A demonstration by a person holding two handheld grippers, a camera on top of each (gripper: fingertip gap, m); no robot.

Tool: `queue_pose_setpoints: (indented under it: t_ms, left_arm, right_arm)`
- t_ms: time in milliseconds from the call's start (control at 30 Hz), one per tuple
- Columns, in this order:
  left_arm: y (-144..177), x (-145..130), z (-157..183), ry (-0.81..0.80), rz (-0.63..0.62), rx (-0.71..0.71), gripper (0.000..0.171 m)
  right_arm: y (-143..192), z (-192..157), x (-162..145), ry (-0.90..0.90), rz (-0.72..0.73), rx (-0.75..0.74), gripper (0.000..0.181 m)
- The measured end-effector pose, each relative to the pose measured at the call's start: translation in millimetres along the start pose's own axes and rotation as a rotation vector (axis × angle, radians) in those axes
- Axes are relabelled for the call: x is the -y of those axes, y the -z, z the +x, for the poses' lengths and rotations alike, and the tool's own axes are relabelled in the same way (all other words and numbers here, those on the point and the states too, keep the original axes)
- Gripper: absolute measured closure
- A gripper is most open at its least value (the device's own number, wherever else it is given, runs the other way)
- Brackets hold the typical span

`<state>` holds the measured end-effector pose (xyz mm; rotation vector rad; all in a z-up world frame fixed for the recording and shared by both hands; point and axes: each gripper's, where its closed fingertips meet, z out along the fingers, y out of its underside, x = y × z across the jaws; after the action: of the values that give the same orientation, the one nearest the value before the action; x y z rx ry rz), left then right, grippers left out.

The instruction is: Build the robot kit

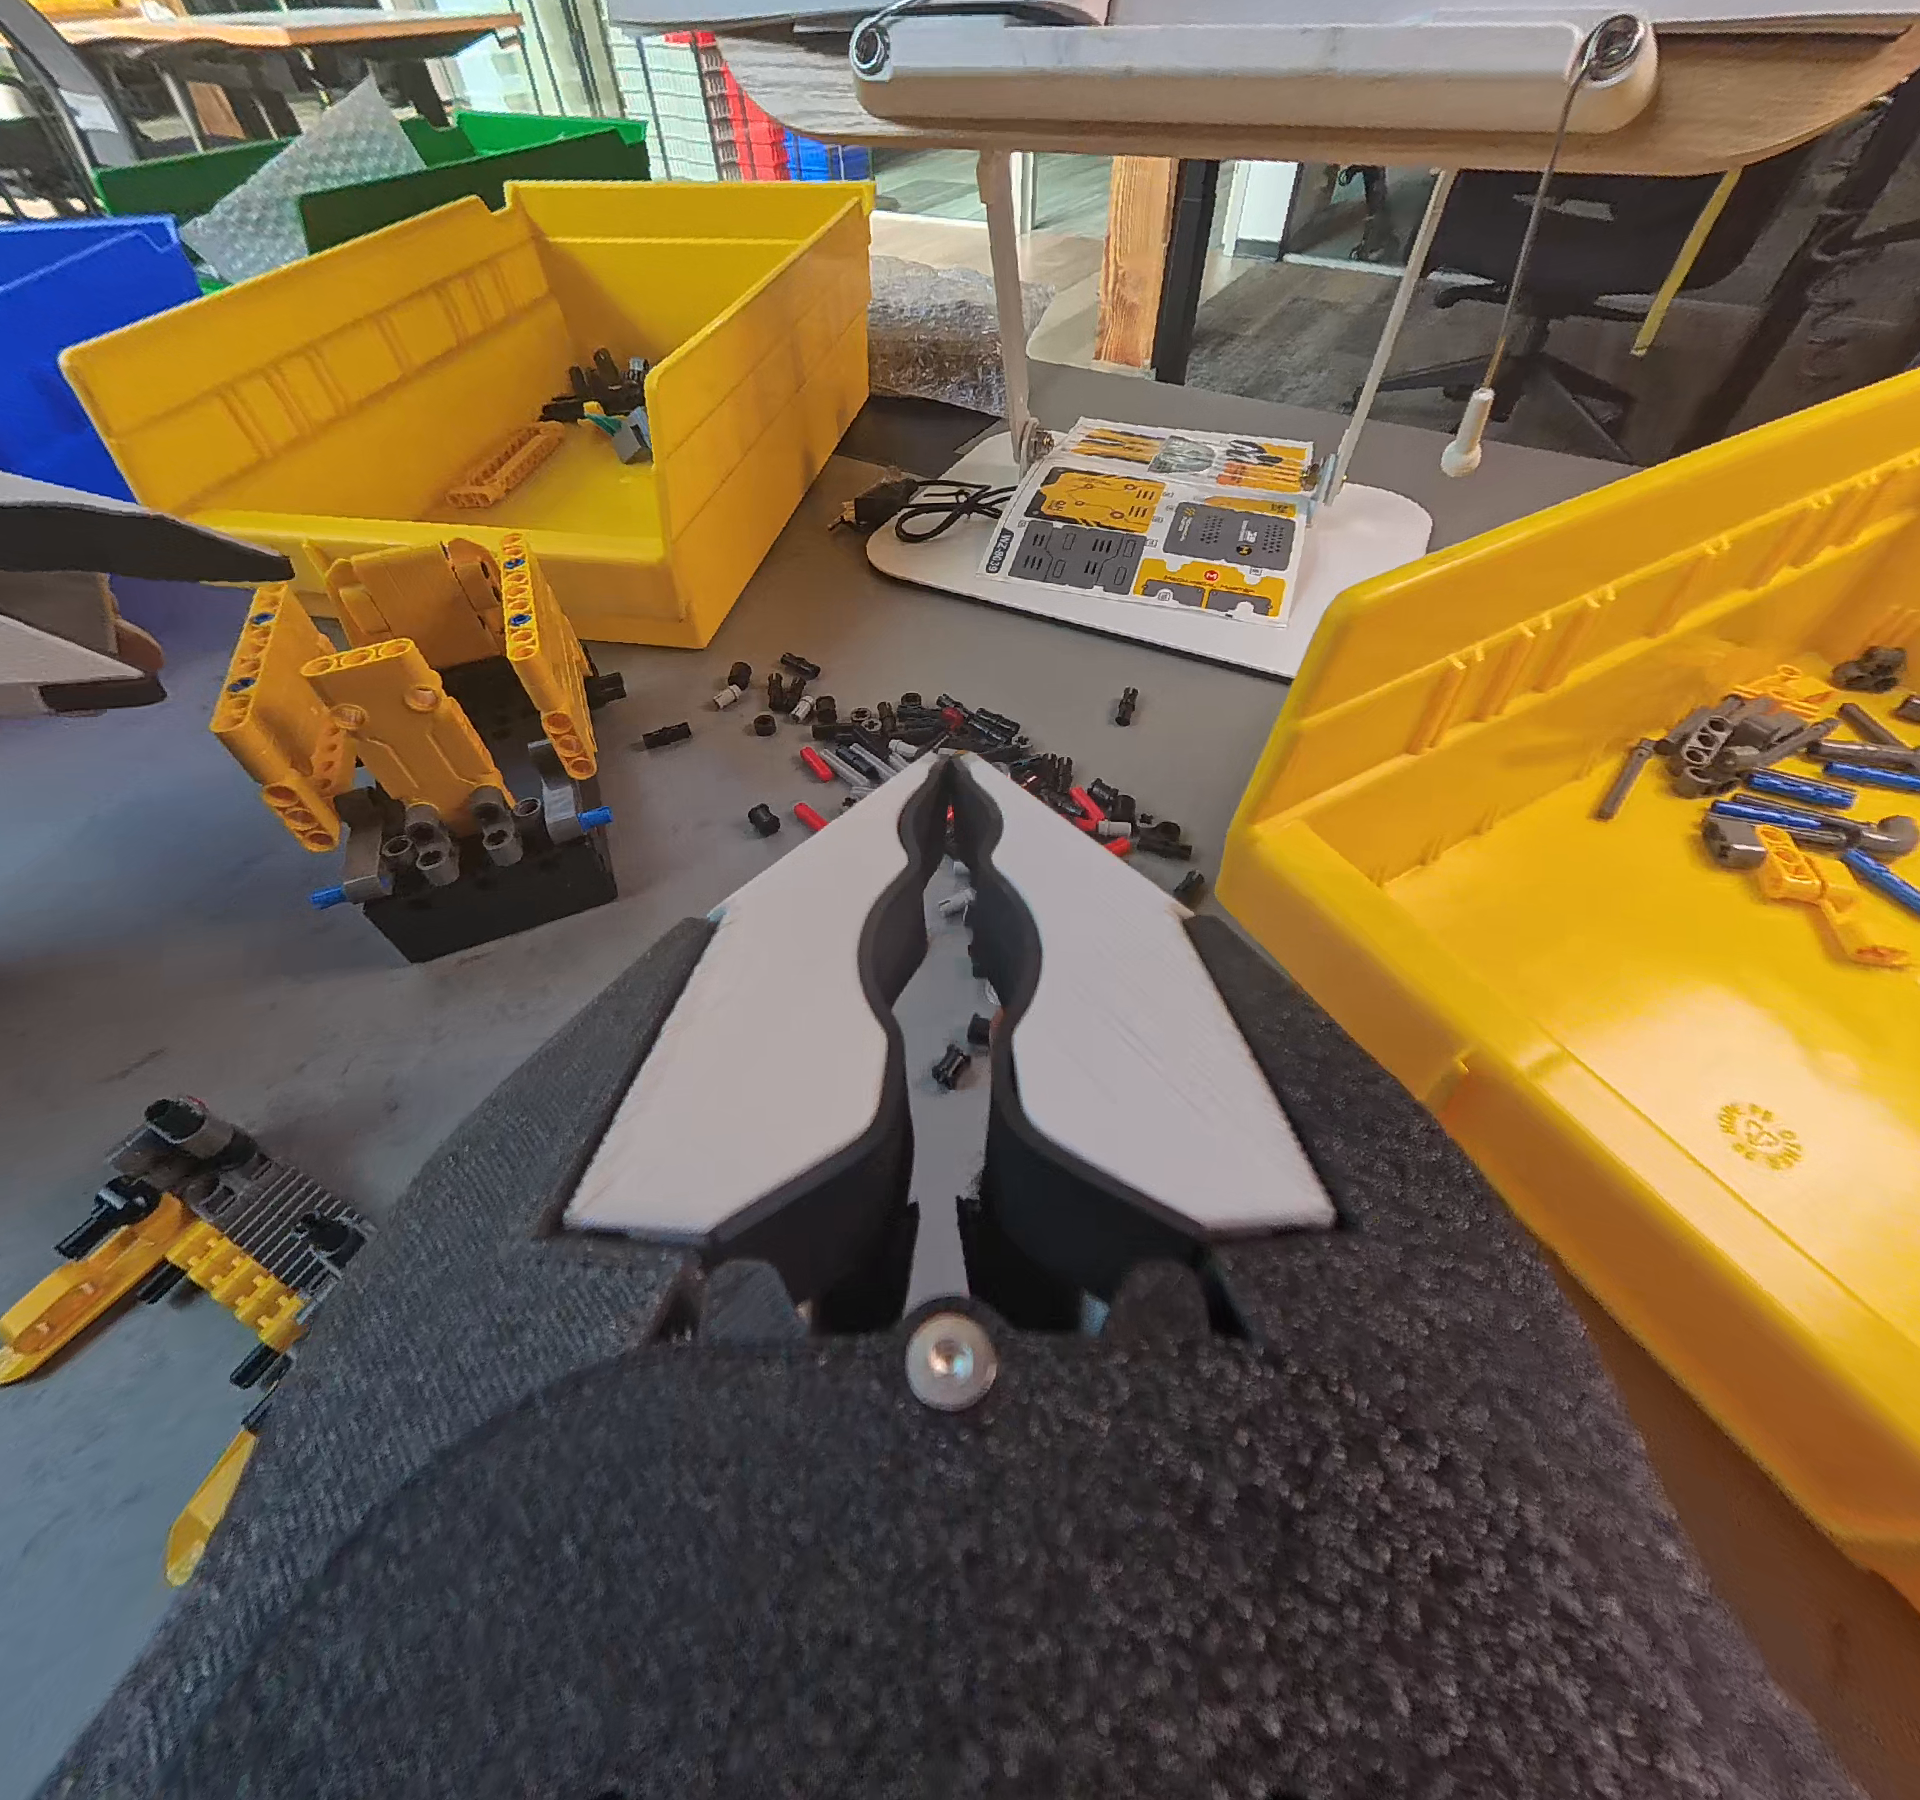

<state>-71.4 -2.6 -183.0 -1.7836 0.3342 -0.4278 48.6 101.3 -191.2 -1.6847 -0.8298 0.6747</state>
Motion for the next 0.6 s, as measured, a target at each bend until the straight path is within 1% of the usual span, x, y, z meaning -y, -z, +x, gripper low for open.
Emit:
queue_pose_setpoints:
  t_ms: [100,200,233,300,333,433,467,500,567,600]
  left_arm:
    - [2.6,2.7,-7.8,0.005,0.012,0.038,0.123]
    - [6.6,5.7,-15.2,0.044,0.030,0.054,0.132]
    - [8.9,7.8,-18.8,0.049,0.043,0.068,0.139]
    - [14.0,11.5,-24.7,0.050,0.062,0.084,0.165]
    - [16.3,13.9,-26.2,0.055,0.076,0.084,0.171]
    - [20.7,17.1,-34.1,0.082,0.092,0.109,0.171]
    - [22.0,18.0,-36.8,0.083,0.099,0.123,0.169]
    - [22.9,18.9,-38.7,0.080,0.105,0.133,0.165]
    - [22.5,18.0,-41.8,0.076,0.098,0.145,0.154]
    - [22.1,17.5,-42.1,0.074,0.096,0.146,0.150]
  right_arm:
    - [2.3,7.8,4.7,-0.019,0.023,-0.033,0.180]
    - [3.5,11.6,6.7,-0.020,0.036,-0.054,0.166]
    - [4.3,11.8,7.9,-0.016,0.043,-0.056,0.166]
    - [4.8,11.3,8.6,-0.011,0.048,-0.055,0.166]
    - [4.4,10.2,7.9,-0.008,0.046,-0.050,0.166]
    - [3.8,5.3,5.7,0.000,0.037,-0.025,0.168]
    - [3.9,4.2,6.0,0.003,0.039,-0.020,0.171]
    - [4.0,3.7,6.2,0.007,0.042,-0.018,0.181]
    - [3.6,0.0,5.2,0.011,0.041,0.006,0.181]
    - [3.4,-2.3,4.7,0.009,0.039,0.021,0.181]
